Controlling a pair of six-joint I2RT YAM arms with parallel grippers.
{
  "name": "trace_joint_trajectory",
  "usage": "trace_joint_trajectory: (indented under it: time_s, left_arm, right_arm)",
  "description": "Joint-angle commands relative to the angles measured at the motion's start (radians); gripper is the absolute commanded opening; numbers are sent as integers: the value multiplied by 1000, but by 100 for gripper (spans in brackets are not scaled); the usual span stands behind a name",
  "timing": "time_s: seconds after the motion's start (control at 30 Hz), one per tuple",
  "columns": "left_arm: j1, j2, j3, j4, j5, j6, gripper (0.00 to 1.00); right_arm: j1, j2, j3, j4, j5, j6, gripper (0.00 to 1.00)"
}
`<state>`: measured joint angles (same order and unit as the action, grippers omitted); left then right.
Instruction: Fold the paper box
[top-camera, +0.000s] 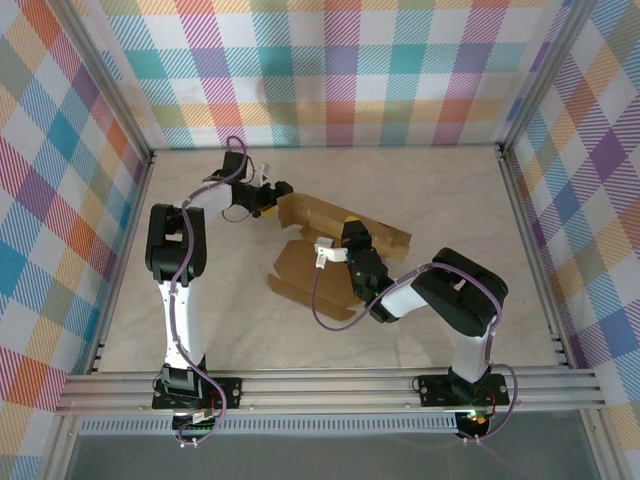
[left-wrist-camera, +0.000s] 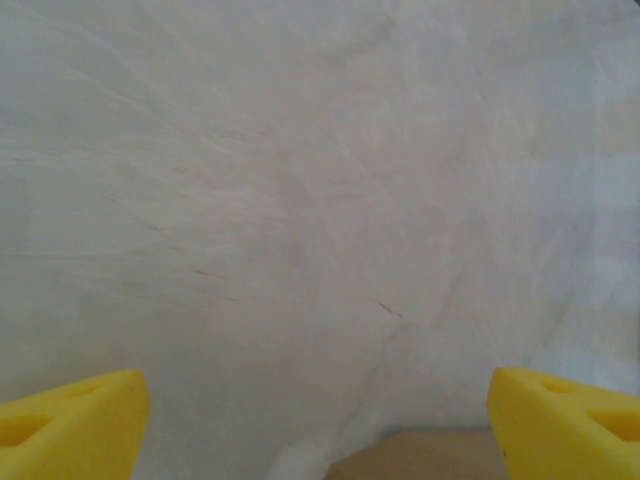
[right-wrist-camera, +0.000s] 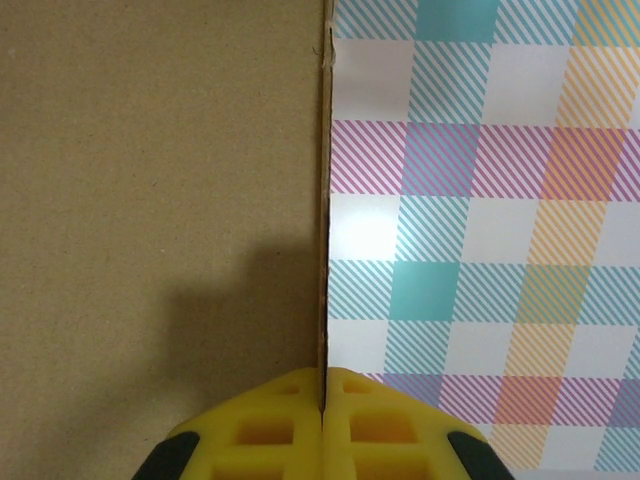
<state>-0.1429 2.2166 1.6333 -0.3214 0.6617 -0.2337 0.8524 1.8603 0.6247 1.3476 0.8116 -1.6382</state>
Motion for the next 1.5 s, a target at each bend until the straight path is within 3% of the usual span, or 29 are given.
trace_joint_trajectory:
  time_s: [0.0, 0.13, 0.23, 0.33, 0.7, 0.77, 1.0, 1.47]
  left_arm:
    - [-24, -68, -61, 9, 114, 101, 80]
    - [-26, -134, -154, 81, 129, 106, 70]
    - [-31, -209, -263, 166, 96, 112, 68]
    - [-35, -284, -381, 297, 57, 103, 56]
    - [-76, -349, -570, 526, 37, 215, 55]
    - [-80, -356, -593, 554, 47, 220, 48]
    - [-126, -402, -678, 646, -10, 286, 51]
    - [-173, -435, -729, 645, -45, 400, 55]
  right_arm:
    - [5, 19, 14, 59, 7, 41, 0]
    - [5, 15, 13, 29, 11, 80, 0]
    - [4, 2, 13, -15, 13, 122, 0]
    - [4, -4, 13, -53, 15, 153, 0]
    - [2, 12, 11, -23, 12, 130, 0]
    - [1, 16, 11, -18, 12, 126, 0]
    - [0, 17, 7, -13, 12, 123, 0]
    - [1, 26, -11, 33, 10, 91, 0]
